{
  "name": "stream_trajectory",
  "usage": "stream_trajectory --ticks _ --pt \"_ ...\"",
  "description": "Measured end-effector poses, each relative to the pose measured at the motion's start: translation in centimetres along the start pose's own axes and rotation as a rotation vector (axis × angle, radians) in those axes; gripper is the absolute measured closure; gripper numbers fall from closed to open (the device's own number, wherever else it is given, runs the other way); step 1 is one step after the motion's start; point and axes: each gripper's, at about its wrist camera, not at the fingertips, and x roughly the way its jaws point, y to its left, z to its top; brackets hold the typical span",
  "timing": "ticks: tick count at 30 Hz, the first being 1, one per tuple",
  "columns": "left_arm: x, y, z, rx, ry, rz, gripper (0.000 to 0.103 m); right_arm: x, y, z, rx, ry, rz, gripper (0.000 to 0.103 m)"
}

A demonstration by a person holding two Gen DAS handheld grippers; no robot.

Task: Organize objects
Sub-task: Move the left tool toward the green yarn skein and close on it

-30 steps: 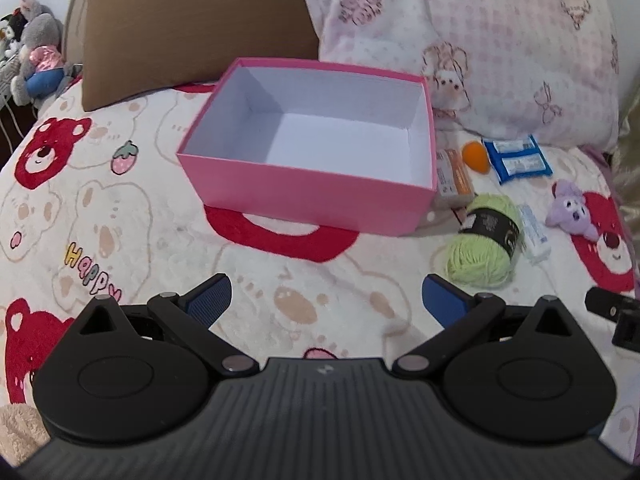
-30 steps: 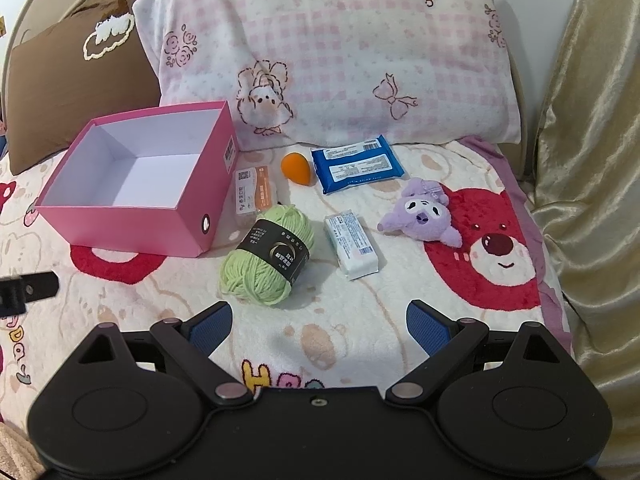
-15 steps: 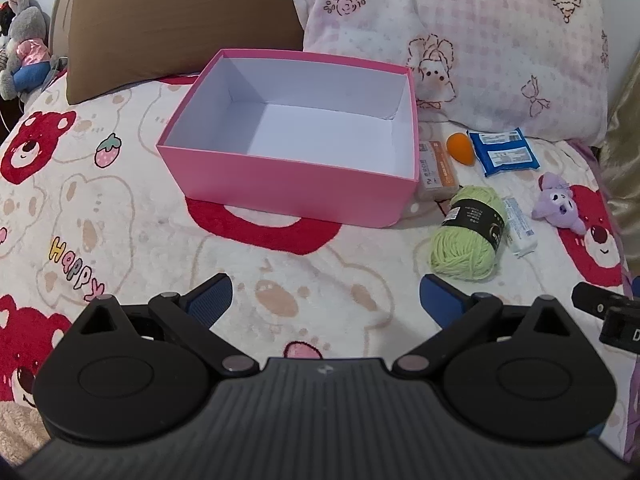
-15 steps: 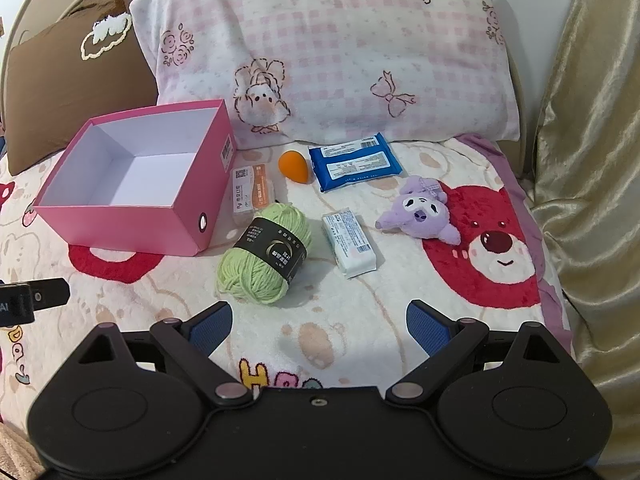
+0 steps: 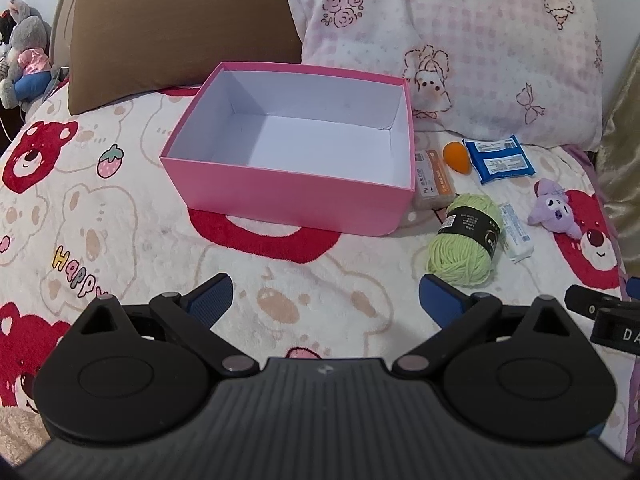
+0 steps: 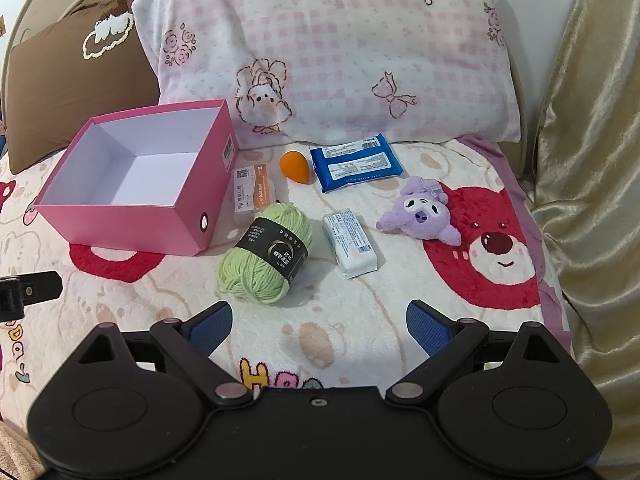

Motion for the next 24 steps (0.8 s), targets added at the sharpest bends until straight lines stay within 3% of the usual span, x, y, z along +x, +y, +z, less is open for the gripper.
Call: stream_trajectory --ticks 12,18,24 --pt "-0.2 -0.2 0.0 0.003 -0.001 -0.008 0.003 0.2 -0.1 -0.1 -0.007 0.005 -0.006 0.007" --pt "-1.0 -0.4 1.3 -0.001 -0.032 -0.05 0.003 -0.1 -0.6 -0.2 -0.051 -0.06 0.024 0.007" --pt "-1.6 -2.7 3.6 0.07 -0.083 -0.095 0.003 -1.2 -2.5 0.6 -0.064 -0.181 0.166 0.007"
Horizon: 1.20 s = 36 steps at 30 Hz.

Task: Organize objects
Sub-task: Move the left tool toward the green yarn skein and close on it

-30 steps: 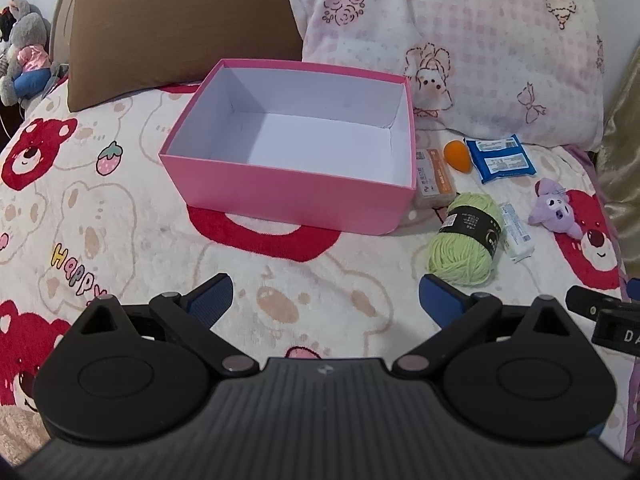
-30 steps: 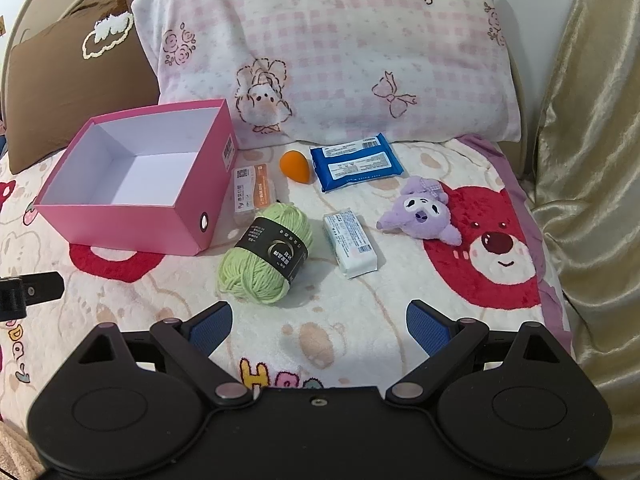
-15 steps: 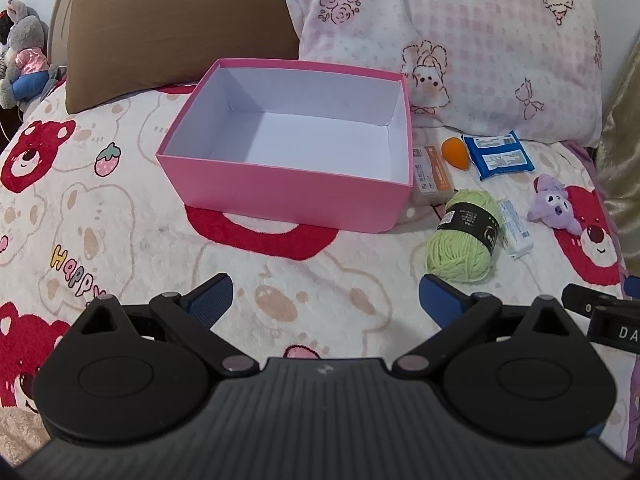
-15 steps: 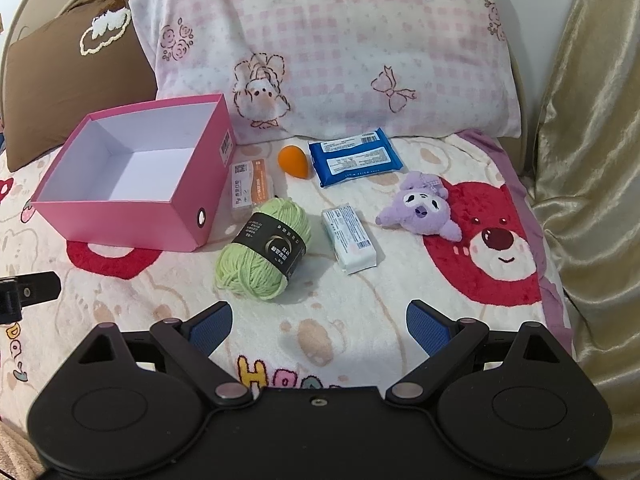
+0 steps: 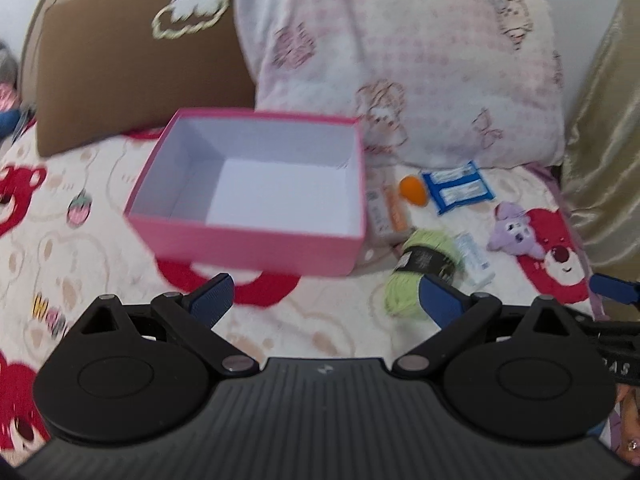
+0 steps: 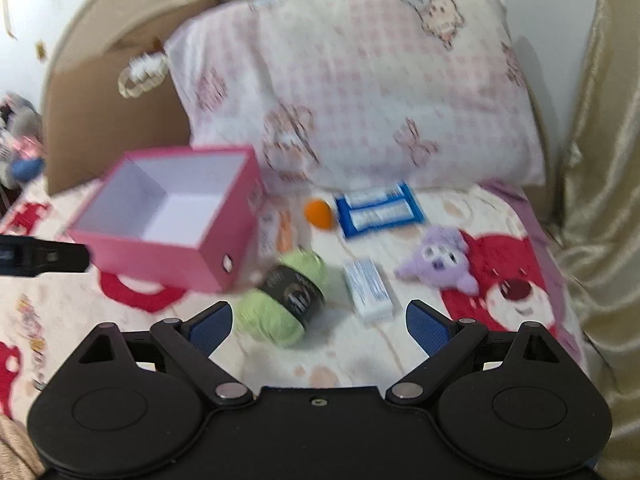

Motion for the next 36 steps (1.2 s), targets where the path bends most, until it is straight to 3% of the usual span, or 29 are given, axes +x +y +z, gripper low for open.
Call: stream_trajectory --ticks 3,7,10,16,27,36 --pt "0.7 -1.0 0.9 0.027 -0.011 -0.024 0.003 0.7 -0.4 -0.1 -0.031 -0.005 0.066 0.007" --pt "2.6 -2.1 1.0 0.053 0.005 -0.079 0.003 2.6 -1.4 -0.5 -0.006 0.017 0.226 0.007" --pt "4.4 -2.8 0.8 0.056 0.033 -0.108 0.005 4.3 -1.4 -0.5 -0.013 0.077 0.274 0.007" --pt "7.1 -3.7 0.2 0.08 0.005 -0.16 0.005 7.1 -1.4 0.1 -0.024 0.164 0.298 0.007" --pt "13.0 -4.3 -1.2 0.051 -0.009 -0.312 0.005 11.7 -0.7 -2.5 -0.045 0.099 0.31 0.008" --pt "16.2 -3.9 -2.7 0.062 -0.004 -0.352 0.011 13.7 -0.8 -3.6 0.006 0.069 0.349 0.009"
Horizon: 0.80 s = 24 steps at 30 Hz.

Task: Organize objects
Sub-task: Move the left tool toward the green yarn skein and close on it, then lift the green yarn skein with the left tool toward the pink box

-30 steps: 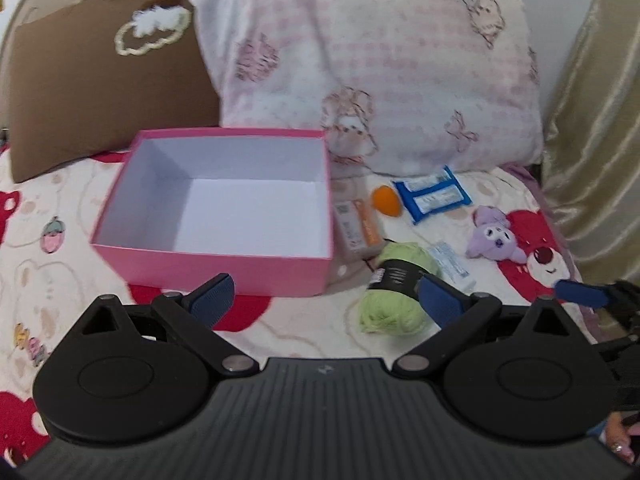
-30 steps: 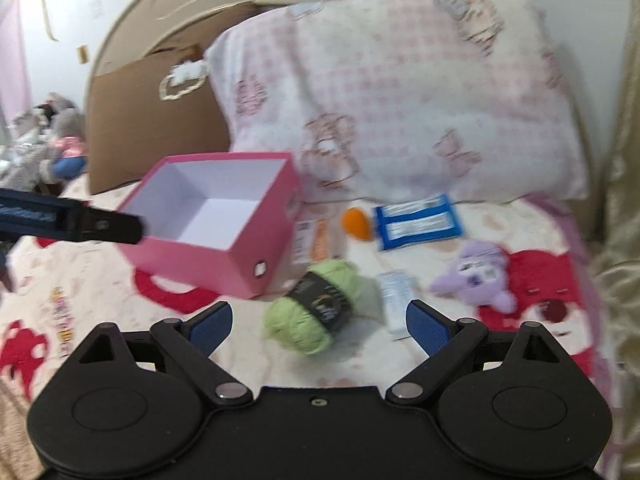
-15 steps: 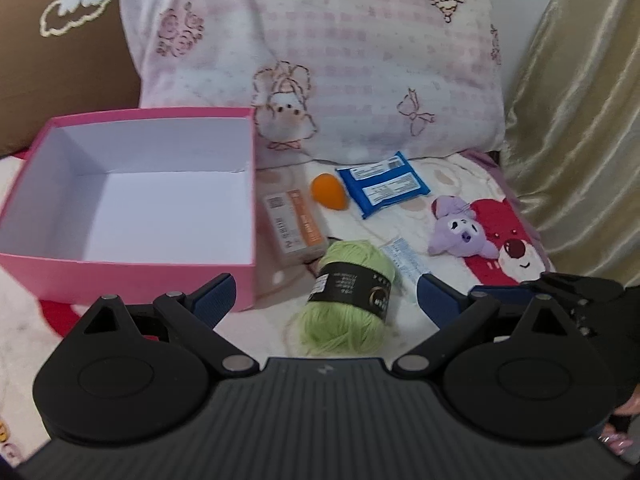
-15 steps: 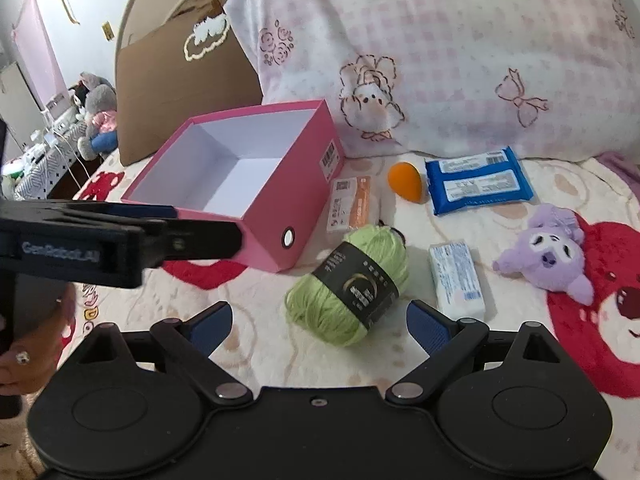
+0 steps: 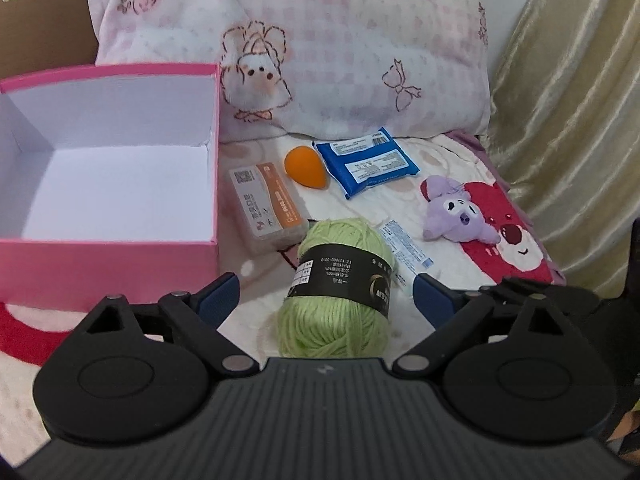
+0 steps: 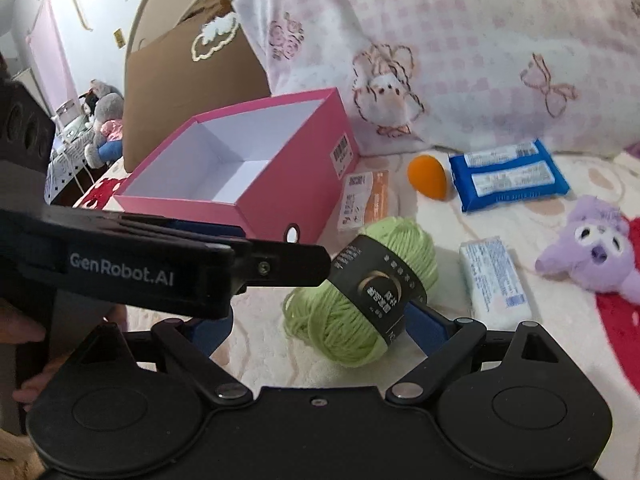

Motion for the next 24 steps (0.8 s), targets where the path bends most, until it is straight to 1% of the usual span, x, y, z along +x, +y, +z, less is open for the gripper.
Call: stream_trajectory --ticks 3,5,6,8,11,13,16,20,24 --pt "1.0 0.5 -0.4 -0.028 0.017 -0.042 0.014 0.8 -0.7 -0.5 0.051 0.003 -0.006 0.009" --pt "1.5 0.7 -0.7 -0.032 0.026 -0.051 0.021 1.3 -1.0 -0.8 0.065 0.012 -0.009 0.009" --pt "1.9 0.8 -0.8 -0.038 0.028 -0.053 0.023 1.5 -1.0 -0.8 0.065 0.016 -0.008 0.01" --pt "2.4 1.1 -1.0 -0.057 0.033 -0.061 0.031 1.6 -1.1 -1.1 0.054 0.013 -0.01 0.01" --pt "3.3 1.6 -1.5 -0.085 0.049 -0.07 0.04 2.0 -1.1 -1.5 0.041 0.011 -0.012 0.01" --pt "3.9 2.0 -1.8 -0.103 0.064 -0.079 0.04 2.4 -1.0 -1.8 0.019 0.013 -0.02 0.01" --pt "4.5 2.4 -2.3 -0.152 0.083 -0.123 0.041 2.8 -0.7 -2.2 -0.021 0.014 -0.038 0.01" --pt "4.8 2.4 -2.6 -0.162 0.084 -0.137 0.043 3.1 -0.5 -2.5 -0.042 0.001 -0.052 0.01" --pt "4.7 3.0 -2.5 -0.22 0.102 -0.194 0.046 2.9 -0.2 -2.5 -0.062 -0.006 -0.064 0.01"
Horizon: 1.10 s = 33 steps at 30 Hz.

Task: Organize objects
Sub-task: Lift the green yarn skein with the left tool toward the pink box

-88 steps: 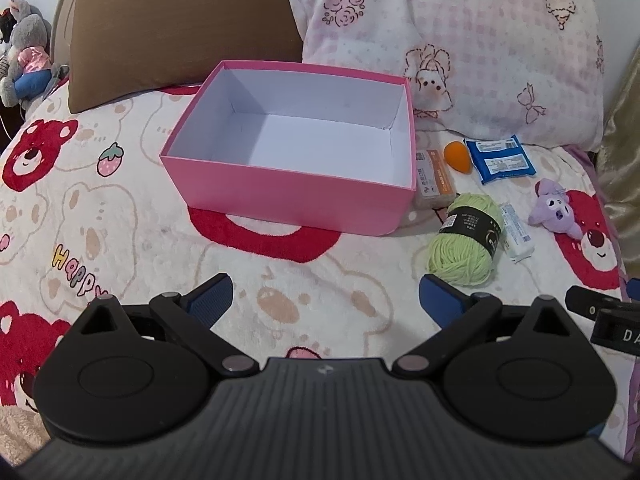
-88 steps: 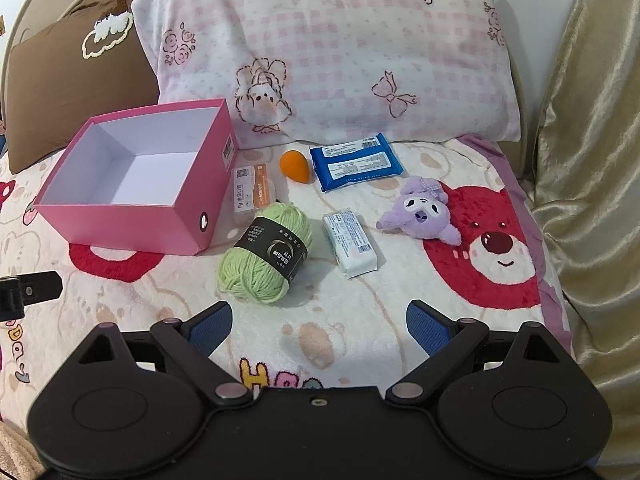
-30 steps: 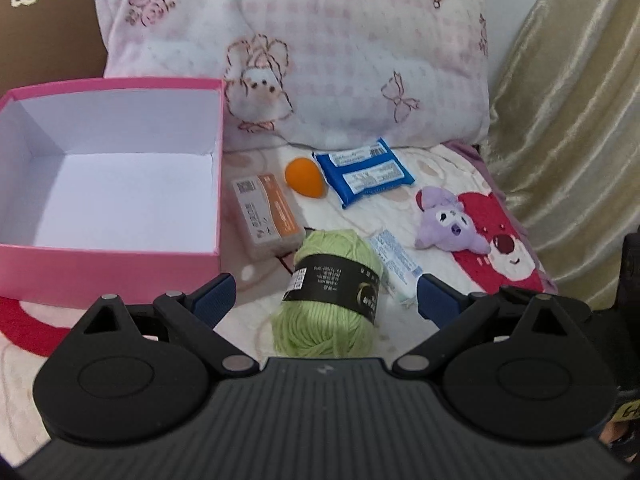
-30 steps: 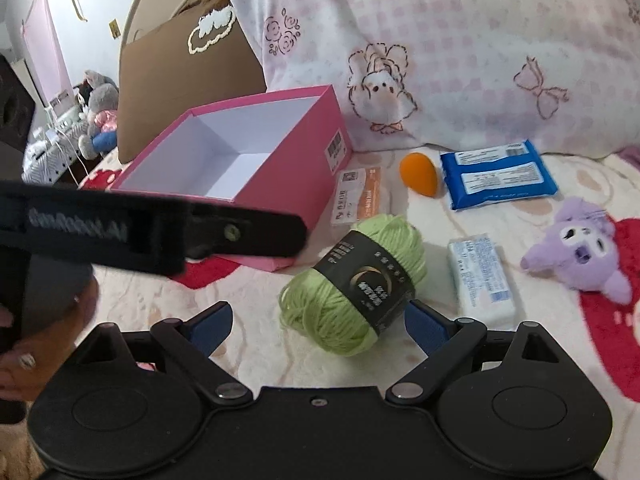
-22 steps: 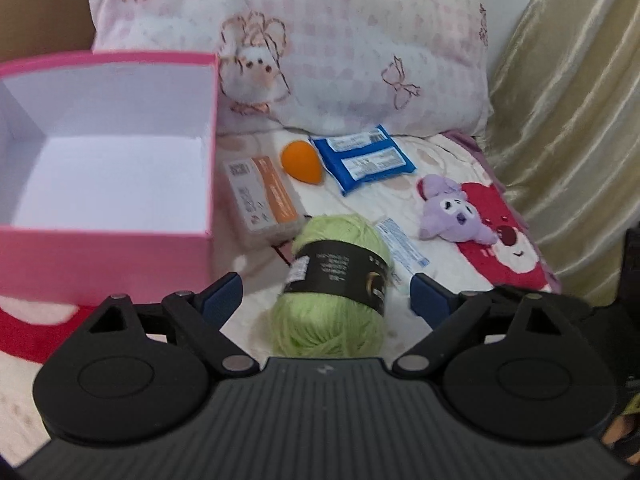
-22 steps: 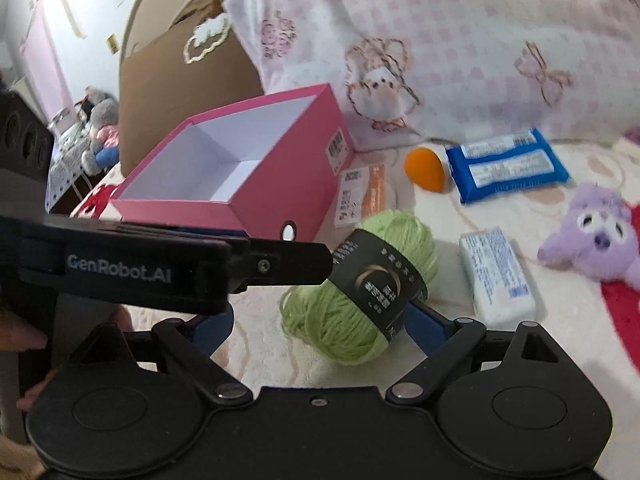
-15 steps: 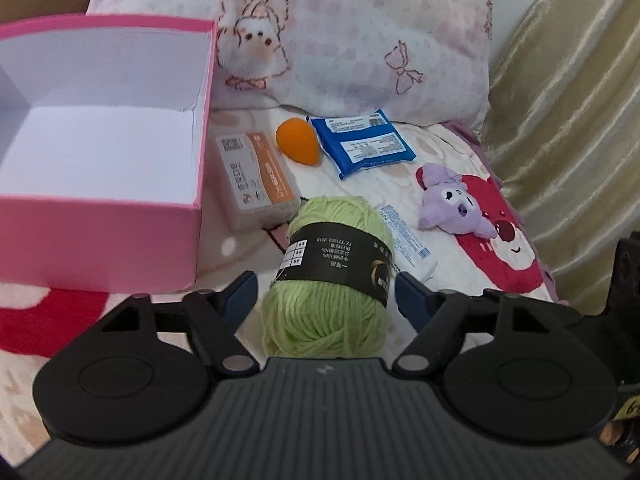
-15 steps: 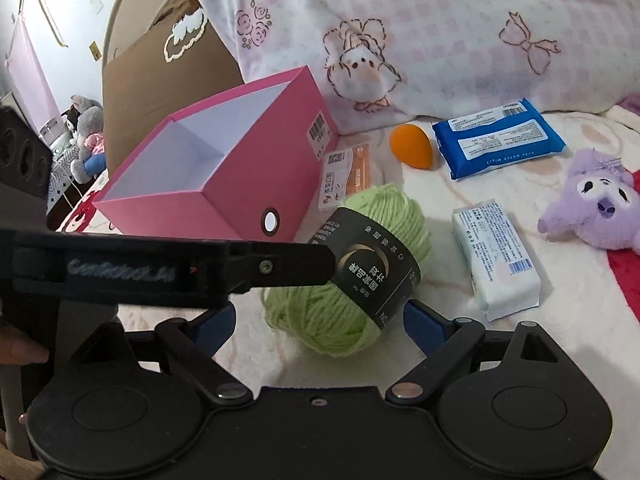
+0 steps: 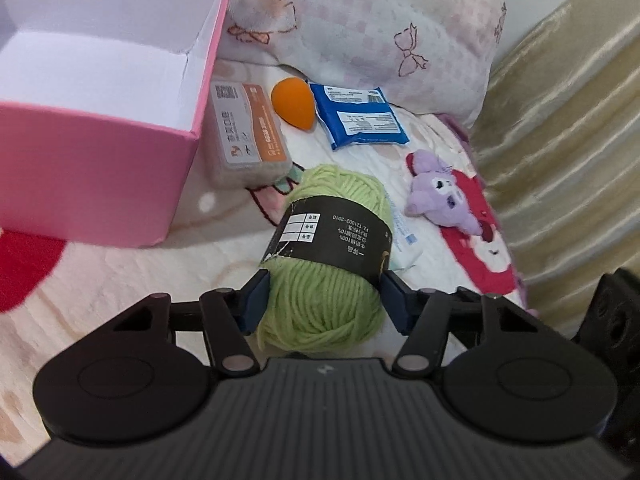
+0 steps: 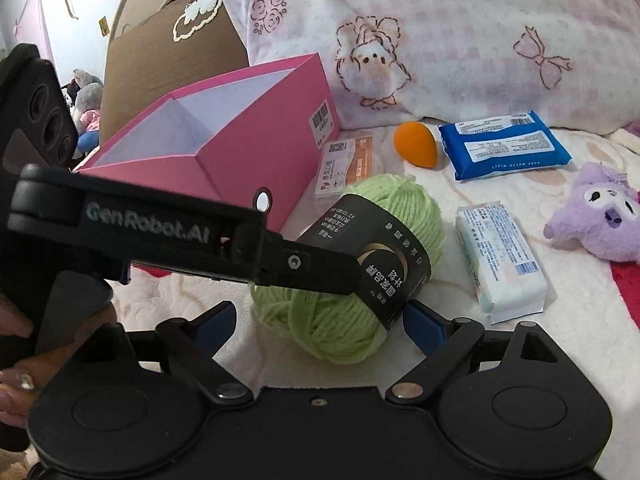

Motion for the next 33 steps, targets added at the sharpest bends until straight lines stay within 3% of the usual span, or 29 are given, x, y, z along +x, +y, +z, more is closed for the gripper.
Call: stream_trajectory --ticks 6,15,24,33 --pt "0.0 0.4 0.0 -0.106 0.064 -0.119 0.046 -1.2 0.9 0.6 -0.105 -0.022 -0.05 0.01" --pt "0.7 -1.1 -1.0 -0.023 0.045 -0.003 0.044 -0.7 0.4 -0.2 -0.106 0.008 -0.107 0.013" --pt "0.7 -0.7 -1.4 -0.037 -0.018 -0.018 0.049 -0.2 0.6 -0.4 -0.129 0.003 -0.128 0.03" --pt "-0.4 -2.2 -1.3 0.04 -0.003 0.016 0.055 -1.2 2.7 -0.8 -0.222 -0.041 -0.201 0.044"
